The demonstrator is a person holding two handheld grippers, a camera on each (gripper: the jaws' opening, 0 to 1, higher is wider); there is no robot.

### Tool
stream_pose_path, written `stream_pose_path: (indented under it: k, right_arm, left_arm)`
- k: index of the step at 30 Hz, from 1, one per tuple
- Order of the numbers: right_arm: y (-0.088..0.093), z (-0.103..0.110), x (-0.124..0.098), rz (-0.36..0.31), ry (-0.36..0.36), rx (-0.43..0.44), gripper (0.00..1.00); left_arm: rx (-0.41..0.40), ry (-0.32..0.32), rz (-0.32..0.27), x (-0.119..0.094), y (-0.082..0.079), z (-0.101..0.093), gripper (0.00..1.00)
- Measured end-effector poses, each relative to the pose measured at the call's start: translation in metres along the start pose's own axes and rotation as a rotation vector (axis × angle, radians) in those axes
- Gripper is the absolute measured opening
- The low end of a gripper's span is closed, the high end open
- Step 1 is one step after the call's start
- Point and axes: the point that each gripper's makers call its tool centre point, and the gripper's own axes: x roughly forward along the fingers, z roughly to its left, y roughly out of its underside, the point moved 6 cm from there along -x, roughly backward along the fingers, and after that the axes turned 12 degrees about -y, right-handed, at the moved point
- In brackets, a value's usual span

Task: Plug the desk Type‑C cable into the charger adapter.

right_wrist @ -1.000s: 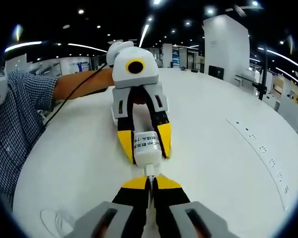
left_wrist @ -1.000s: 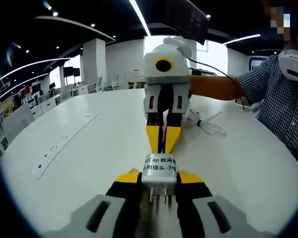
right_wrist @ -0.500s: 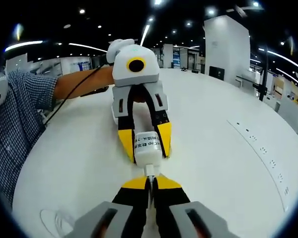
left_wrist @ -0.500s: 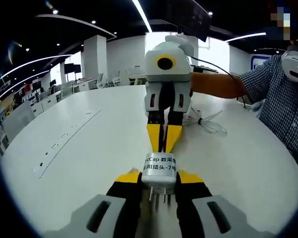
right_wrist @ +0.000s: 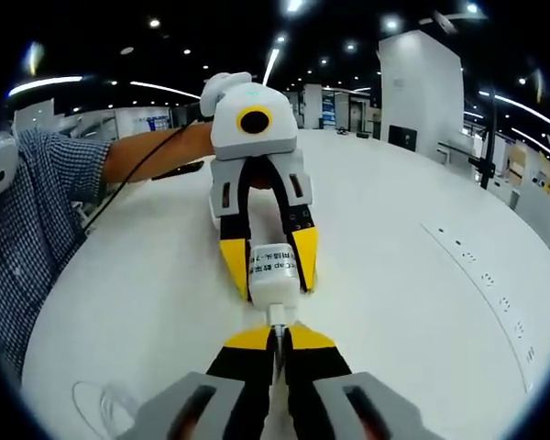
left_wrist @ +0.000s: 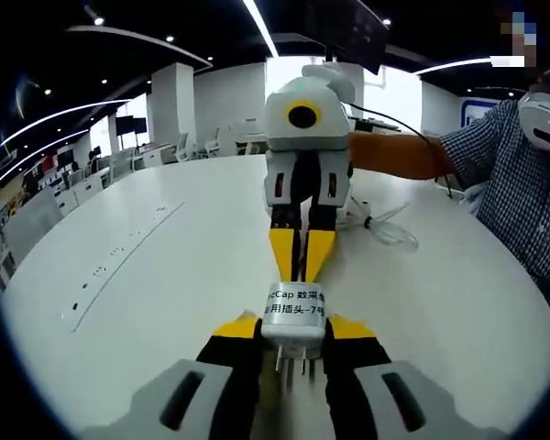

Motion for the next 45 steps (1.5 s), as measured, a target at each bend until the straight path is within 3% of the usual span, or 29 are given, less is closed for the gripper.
stream_pose_path:
  k: [2, 7, 14, 21, 31, 34, 35, 39, 45]
  right_arm:
    - [0.000, 0.002, 0.000, 0.004, 0.000, -0.012, 0.10]
    - [0.000, 0.002, 0.001, -0.019, -0.011, -0.026, 0.31]
    - [-0.004, 0.005, -0.005, -0.037, -0.001, -0.035, 0.34]
    - [-0.002, 0.007, -0.006, 0.009, -0.008, -0.054, 0.36]
    - [0.001, 0.010, -0.004, 0.013, -0.025, -0.036, 0.36]
    - [-0.001, 0.012, -0.003, 0.004, -0.030, -0.037, 0.36]
    - [-0.002, 0.012, -0.003, 0.001, -0.032, -0.035, 0.37]
    - [-0.001, 0.010, -0.006, 0.000, -0.030, -0.027, 0.39]
    - [0.003, 0.009, -0.011, 0.003, -0.018, -0.001, 0.42]
  left_arm:
    - [-0.002, 0.002, -0.001, 0.001, 0.000, 0.003, 0.26]
    - [-0.009, 0.002, -0.018, 0.001, 0.001, 0.004, 0.26]
    - [-0.001, 0.008, -0.015, 0.002, 0.000, 0.006, 0.26]
    - [0.000, 0.006, -0.018, 0.002, 0.001, 0.007, 0.26]
    - [0.003, -0.006, -0.022, 0.002, 0.000, 0.010, 0.27]
    - [0.030, -0.038, -0.016, 0.003, -0.002, 0.013, 0.35]
    - [0.002, -0.062, 0.024, 0.003, -0.002, 0.017, 0.39]
    - [-0.026, -0.021, 0.041, 0.004, -0.002, 0.013, 0.55]
    - [-0.041, -0.040, -0.028, 0.001, -0.011, 0.013, 0.56]
